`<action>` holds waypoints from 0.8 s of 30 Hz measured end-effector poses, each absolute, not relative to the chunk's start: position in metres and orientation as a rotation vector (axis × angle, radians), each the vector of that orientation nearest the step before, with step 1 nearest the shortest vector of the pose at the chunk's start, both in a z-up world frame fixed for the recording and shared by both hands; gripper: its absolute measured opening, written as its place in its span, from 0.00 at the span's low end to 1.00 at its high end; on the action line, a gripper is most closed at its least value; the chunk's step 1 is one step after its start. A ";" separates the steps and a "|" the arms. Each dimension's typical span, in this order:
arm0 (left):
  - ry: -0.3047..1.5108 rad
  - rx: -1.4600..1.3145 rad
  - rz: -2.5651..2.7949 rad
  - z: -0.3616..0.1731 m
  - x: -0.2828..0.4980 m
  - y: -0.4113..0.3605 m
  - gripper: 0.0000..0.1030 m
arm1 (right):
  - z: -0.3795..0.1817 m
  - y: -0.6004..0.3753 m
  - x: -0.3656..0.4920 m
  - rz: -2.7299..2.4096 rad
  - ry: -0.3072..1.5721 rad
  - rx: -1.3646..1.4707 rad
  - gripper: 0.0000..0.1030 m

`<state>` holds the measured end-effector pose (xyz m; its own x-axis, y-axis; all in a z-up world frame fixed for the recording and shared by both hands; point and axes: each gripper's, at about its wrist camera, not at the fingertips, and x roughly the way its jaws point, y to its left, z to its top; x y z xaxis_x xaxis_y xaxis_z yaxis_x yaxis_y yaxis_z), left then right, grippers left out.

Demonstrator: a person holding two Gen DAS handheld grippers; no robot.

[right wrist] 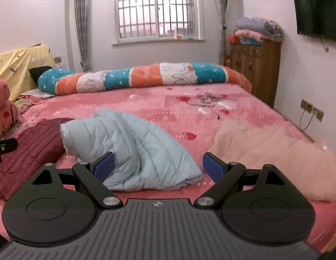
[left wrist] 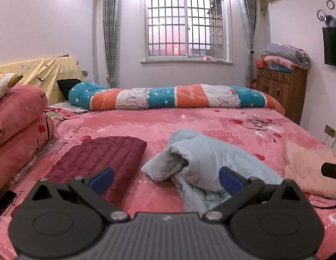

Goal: Fold large clothes

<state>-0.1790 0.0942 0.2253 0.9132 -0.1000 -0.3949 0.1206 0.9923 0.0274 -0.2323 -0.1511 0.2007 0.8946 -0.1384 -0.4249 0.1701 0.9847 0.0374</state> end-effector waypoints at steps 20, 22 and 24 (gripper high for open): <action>0.374 0.040 -0.110 0.230 -0.186 0.103 1.00 | 0.217 -0.126 -0.228 -0.138 0.422 0.035 1.00; 0.377 0.041 -0.110 0.229 -0.186 0.103 1.00 | 0.216 -0.126 -0.227 -0.128 0.424 0.040 1.00; 0.379 0.044 -0.110 0.228 -0.186 0.102 1.00 | 0.216 -0.126 -0.228 -0.126 0.421 0.039 1.00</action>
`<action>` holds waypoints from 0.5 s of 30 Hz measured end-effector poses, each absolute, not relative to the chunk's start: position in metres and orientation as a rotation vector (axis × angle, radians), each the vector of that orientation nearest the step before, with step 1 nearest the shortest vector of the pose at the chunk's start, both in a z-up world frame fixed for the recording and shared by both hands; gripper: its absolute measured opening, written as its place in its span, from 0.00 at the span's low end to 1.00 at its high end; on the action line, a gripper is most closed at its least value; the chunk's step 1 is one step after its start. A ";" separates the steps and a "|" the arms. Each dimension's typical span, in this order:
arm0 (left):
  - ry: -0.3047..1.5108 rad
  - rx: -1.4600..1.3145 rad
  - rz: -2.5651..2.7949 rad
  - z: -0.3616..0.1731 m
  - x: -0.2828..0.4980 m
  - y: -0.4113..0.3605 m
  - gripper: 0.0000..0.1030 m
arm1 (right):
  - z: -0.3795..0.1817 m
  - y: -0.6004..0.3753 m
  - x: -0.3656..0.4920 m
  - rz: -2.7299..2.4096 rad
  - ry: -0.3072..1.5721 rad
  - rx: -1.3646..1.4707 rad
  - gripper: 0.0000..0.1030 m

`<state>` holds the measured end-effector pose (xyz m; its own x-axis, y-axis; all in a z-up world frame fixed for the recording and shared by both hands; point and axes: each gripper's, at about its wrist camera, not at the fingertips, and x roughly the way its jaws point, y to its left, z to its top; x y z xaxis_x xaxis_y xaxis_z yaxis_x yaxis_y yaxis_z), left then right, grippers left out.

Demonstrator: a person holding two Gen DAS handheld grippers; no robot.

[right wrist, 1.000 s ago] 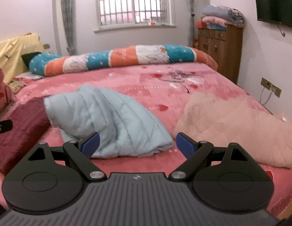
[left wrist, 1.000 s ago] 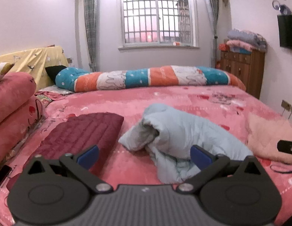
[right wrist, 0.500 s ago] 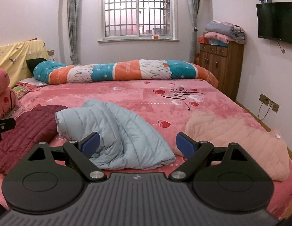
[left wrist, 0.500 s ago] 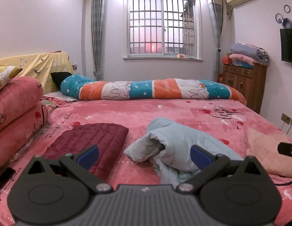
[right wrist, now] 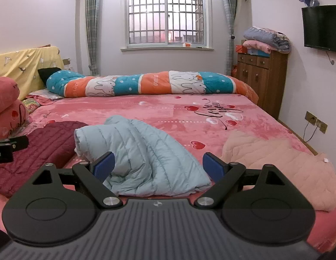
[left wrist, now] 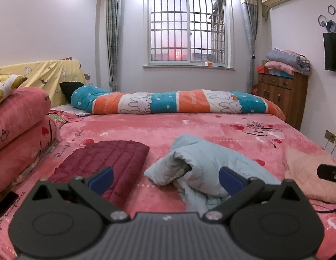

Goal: Fold large clothes

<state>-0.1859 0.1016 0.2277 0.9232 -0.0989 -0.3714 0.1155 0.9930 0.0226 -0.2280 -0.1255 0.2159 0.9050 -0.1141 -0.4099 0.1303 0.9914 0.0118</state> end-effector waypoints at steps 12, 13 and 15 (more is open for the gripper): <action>0.420 0.052 -0.124 0.216 -0.180 0.091 1.00 | 0.198 -0.128 -0.222 -0.125 0.458 0.056 1.00; 0.426 0.050 -0.127 0.214 -0.179 0.090 1.00 | 0.195 -0.129 -0.221 -0.124 0.462 0.063 1.00; 0.443 0.044 -0.133 0.210 -0.176 0.089 1.00 | 0.188 -0.131 -0.219 -0.119 0.471 0.080 1.00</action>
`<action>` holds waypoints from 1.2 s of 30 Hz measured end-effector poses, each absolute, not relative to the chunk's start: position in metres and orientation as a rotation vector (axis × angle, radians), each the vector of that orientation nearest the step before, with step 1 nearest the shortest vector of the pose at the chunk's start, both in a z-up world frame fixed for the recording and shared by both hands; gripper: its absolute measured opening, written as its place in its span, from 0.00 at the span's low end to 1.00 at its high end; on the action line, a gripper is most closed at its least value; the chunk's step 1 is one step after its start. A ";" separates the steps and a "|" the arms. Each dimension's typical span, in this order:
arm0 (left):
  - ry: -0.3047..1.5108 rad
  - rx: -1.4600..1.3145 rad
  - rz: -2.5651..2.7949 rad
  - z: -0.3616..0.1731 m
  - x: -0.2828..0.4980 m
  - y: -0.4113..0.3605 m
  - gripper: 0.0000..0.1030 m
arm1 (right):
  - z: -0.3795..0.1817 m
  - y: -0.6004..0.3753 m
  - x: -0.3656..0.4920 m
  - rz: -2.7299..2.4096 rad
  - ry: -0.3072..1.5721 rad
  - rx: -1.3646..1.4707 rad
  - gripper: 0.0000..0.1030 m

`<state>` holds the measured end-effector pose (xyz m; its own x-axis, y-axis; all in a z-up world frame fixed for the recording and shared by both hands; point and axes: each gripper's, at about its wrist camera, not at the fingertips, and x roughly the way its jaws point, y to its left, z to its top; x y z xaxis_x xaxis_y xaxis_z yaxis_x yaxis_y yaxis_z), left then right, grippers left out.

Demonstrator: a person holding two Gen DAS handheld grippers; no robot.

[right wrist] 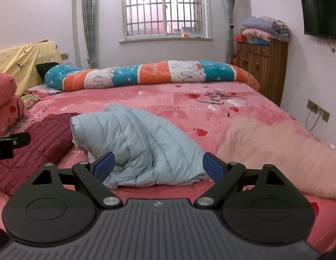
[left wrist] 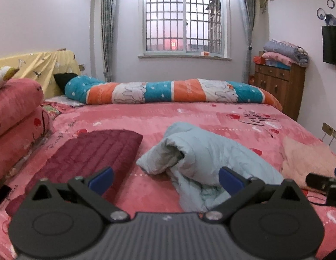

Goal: Fold large clothes

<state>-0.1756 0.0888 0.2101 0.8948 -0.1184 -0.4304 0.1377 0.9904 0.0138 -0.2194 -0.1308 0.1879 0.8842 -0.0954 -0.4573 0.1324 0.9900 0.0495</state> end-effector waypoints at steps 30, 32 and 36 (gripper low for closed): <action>0.417 0.005 -0.213 0.121 -0.076 0.054 0.89 | 0.073 -0.169 -0.174 -0.011 0.643 0.170 1.00; 0.413 -0.005 -0.217 0.121 -0.065 0.051 0.89 | 0.072 -0.171 -0.173 0.005 0.651 0.188 1.00; 0.400 -0.050 -0.236 0.121 -0.047 0.046 0.89 | 0.070 -0.177 -0.171 0.012 0.667 0.226 1.00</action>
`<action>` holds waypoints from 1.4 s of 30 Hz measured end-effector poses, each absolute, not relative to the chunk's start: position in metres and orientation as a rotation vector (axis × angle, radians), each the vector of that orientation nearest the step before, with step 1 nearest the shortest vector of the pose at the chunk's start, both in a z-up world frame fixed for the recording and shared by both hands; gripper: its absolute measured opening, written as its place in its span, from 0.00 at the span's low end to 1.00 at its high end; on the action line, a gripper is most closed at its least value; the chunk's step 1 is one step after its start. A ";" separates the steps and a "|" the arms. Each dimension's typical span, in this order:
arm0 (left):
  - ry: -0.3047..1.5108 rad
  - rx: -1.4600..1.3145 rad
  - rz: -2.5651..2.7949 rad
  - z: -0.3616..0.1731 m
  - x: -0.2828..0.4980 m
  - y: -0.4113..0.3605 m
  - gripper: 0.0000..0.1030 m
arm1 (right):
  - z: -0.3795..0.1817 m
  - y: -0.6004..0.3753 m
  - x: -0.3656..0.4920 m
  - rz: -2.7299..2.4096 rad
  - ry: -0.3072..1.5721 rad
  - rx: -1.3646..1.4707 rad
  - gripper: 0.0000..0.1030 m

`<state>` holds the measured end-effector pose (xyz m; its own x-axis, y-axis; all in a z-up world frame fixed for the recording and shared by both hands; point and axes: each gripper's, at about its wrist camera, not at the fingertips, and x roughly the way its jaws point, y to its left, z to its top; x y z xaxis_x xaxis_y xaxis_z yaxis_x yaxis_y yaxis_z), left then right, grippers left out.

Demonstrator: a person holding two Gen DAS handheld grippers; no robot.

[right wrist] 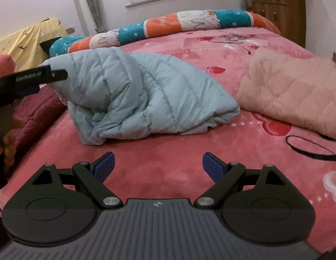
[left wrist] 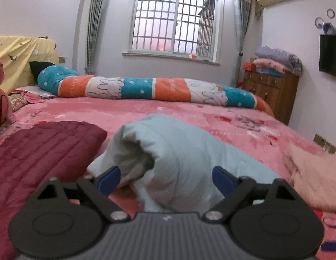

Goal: Fold large clothes

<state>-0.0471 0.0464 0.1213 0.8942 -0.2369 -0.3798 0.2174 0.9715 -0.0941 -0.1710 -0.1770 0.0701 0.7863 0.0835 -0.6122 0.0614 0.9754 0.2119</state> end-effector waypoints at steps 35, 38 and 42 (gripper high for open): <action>0.690 0.090 -0.757 0.067 -0.204 -0.014 0.07 | 0.086 -0.184 -0.194 0.079 0.462 0.270 1.00; 0.704 0.053 -0.722 0.075 -0.205 0.006 0.12 | 0.086 -0.175 -0.191 0.092 0.476 0.272 1.00; 0.627 -0.006 -0.632 0.095 -0.211 0.033 0.56 | 0.092 -0.172 -0.186 0.090 0.479 0.254 1.00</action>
<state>-0.2109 0.0334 0.0946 0.6289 -0.5537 -0.5458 0.5500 0.8130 -0.1911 -0.1856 -0.1718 0.0919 0.8842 0.1452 -0.4439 -0.0265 0.9645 0.2626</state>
